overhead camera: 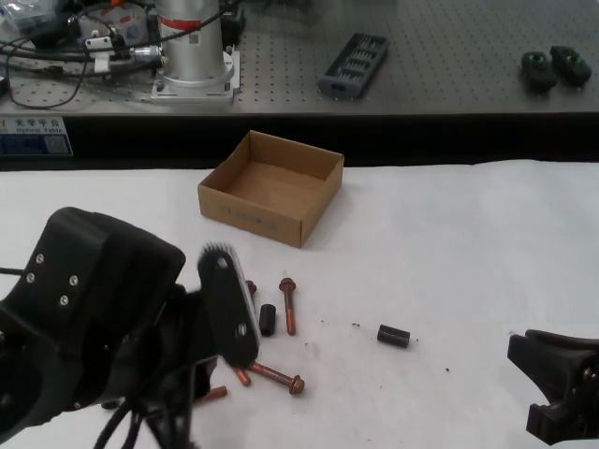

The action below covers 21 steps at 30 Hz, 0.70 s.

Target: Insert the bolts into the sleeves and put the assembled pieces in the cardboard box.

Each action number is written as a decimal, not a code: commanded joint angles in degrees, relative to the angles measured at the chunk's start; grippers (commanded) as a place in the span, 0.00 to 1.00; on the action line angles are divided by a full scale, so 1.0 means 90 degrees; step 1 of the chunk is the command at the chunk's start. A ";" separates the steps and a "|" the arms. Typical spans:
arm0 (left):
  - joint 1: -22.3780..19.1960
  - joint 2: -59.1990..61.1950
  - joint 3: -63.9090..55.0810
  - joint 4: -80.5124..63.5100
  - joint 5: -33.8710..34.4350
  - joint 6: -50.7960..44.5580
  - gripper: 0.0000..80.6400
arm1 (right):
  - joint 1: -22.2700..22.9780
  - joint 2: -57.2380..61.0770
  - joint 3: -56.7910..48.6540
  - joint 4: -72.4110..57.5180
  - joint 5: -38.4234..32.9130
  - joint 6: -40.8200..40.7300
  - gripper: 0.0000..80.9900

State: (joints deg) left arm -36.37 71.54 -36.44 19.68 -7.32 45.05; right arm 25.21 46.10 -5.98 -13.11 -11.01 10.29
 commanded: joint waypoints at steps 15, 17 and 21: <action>0.0515 0.1208 -0.0412 0.0974 0.0012 0.0558 0.32 | -0.0004 0.0016 -0.0007 -0.0017 0.0024 -0.0002 0.19; 0.0515 0.1410 -0.0629 0.1182 0.0264 0.0405 0.32 | -0.0004 0.0016 -0.0007 -0.0017 0.0024 -0.0002 0.19; 0.0515 0.1788 -0.1078 0.1601 0.0652 0.0174 0.32 | -0.0004 0.0016 -0.0007 -0.0017 0.0024 -0.0002 0.19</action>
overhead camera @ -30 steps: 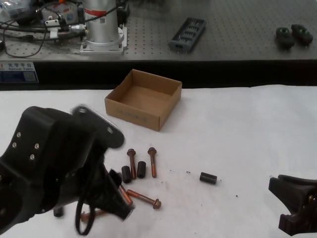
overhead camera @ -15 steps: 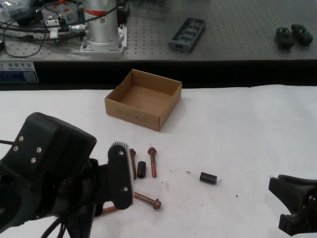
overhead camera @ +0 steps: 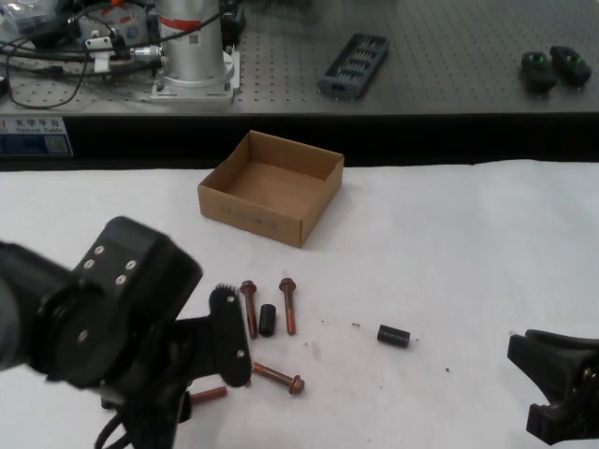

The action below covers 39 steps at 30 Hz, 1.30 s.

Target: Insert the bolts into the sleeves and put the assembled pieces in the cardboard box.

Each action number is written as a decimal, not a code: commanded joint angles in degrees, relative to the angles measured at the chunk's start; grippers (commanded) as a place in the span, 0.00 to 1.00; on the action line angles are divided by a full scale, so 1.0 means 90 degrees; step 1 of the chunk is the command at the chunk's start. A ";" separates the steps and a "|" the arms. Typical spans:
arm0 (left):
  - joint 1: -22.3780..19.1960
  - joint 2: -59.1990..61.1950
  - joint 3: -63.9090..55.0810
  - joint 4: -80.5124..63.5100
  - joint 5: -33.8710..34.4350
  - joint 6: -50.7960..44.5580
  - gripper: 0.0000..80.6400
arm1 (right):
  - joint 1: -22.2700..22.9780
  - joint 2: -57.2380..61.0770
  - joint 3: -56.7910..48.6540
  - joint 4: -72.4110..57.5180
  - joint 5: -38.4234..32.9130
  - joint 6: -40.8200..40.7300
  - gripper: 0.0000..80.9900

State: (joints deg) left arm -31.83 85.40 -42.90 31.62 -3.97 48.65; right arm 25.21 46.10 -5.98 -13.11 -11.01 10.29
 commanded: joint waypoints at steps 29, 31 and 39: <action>0.0001 0.1753 -0.1040 0.1788 -0.2076 0.1774 0.01 | -0.0004 0.0016 -0.0007 -0.0055 0.0024 -0.0002 0.19; -0.0045 0.1685 -0.1040 0.1768 -0.2076 0.1917 0.01 | -0.0004 0.0016 -0.0007 -0.0055 0.0024 -0.0002 0.19; -0.0482 0.0968 -0.1040 0.1684 -0.1934 0.2369 0.01 | -0.0004 0.0016 -0.0007 -0.0112 0.0024 -0.0002 0.19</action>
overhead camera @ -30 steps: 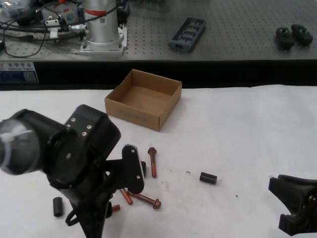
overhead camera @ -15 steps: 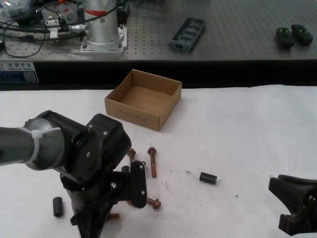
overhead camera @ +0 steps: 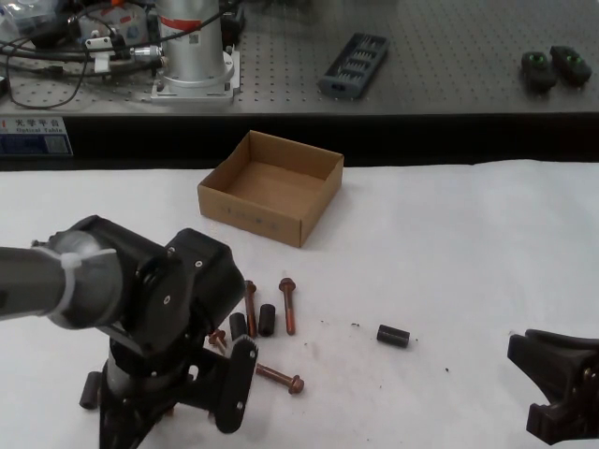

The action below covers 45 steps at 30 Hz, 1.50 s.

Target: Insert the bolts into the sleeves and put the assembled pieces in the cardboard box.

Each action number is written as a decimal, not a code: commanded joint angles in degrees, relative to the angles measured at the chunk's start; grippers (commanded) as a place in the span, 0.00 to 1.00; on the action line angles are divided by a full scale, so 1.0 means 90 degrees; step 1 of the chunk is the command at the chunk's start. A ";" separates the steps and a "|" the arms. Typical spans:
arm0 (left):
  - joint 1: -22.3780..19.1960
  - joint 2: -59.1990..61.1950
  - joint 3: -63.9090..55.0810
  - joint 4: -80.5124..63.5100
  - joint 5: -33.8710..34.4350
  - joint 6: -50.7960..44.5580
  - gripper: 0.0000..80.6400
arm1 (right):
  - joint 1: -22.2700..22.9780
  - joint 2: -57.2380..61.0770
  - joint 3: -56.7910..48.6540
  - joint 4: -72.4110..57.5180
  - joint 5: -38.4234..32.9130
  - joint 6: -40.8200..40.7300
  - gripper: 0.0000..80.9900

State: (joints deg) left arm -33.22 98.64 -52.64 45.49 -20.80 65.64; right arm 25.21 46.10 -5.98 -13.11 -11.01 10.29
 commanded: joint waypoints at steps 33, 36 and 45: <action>-0.0407 -0.1602 0.0908 -0.0039 0.1076 0.6937 0.01 | -0.0004 0.0016 -0.0007 -0.0061 0.0024 -0.0002 0.19; -0.0303 -0.1602 0.1027 -0.0069 0.1241 0.7037 0.02 | -0.0004 0.0016 -0.0007 -0.0061 0.0024 -0.0002 0.19; -0.0272 -0.1587 0.1125 -0.0516 0.1683 0.6948 0.41 | -0.0004 0.0016 -0.0007 -0.0061 0.0024 -0.0002 0.19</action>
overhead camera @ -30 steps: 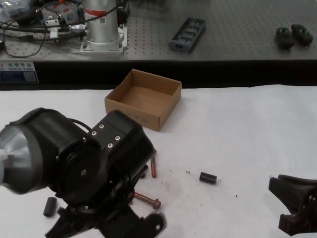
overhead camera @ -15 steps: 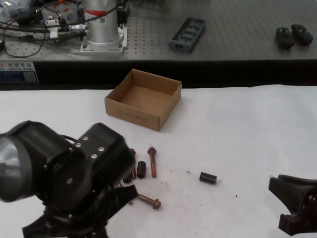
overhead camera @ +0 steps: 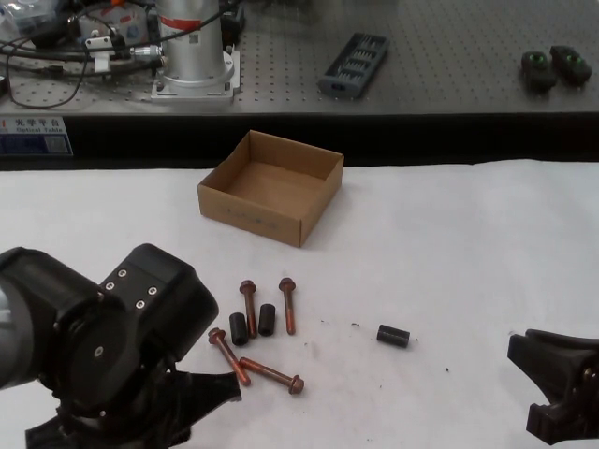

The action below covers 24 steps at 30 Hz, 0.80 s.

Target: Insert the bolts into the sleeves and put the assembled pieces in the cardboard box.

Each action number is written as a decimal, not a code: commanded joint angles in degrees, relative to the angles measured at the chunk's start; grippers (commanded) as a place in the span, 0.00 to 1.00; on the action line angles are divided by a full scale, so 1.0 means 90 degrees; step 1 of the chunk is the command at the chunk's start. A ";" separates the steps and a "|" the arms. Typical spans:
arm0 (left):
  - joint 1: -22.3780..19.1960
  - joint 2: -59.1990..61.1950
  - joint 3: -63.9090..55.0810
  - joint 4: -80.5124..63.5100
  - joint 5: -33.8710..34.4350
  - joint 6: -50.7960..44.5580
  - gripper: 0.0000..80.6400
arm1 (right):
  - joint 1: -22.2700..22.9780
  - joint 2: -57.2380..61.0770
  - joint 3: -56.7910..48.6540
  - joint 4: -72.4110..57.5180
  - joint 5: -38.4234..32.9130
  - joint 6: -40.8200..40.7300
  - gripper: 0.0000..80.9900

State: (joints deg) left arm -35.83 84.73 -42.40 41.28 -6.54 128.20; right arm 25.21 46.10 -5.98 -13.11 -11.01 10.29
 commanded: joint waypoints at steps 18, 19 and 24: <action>-0.0064 -0.1386 -0.0026 -0.0370 -0.0558 -0.8033 0.42 | -0.0004 0.0016 -0.0007 -0.0061 0.0024 -0.0002 0.19; -0.0064 -0.1516 -0.0026 -0.0391 -0.0612 -0.8903 0.42 | -0.0004 0.0016 -0.0007 -0.0061 0.0024 -0.0002 0.19; -0.0064 -0.1964 -0.0026 -0.0358 -0.0867 -1.2157 0.42 | -0.0004 0.0016 -0.0007 -0.0061 0.0024 -0.0002 0.19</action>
State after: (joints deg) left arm -36.18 70.21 -42.40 38.39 -12.49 43.81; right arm 25.21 46.10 -5.98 -13.11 -11.01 10.29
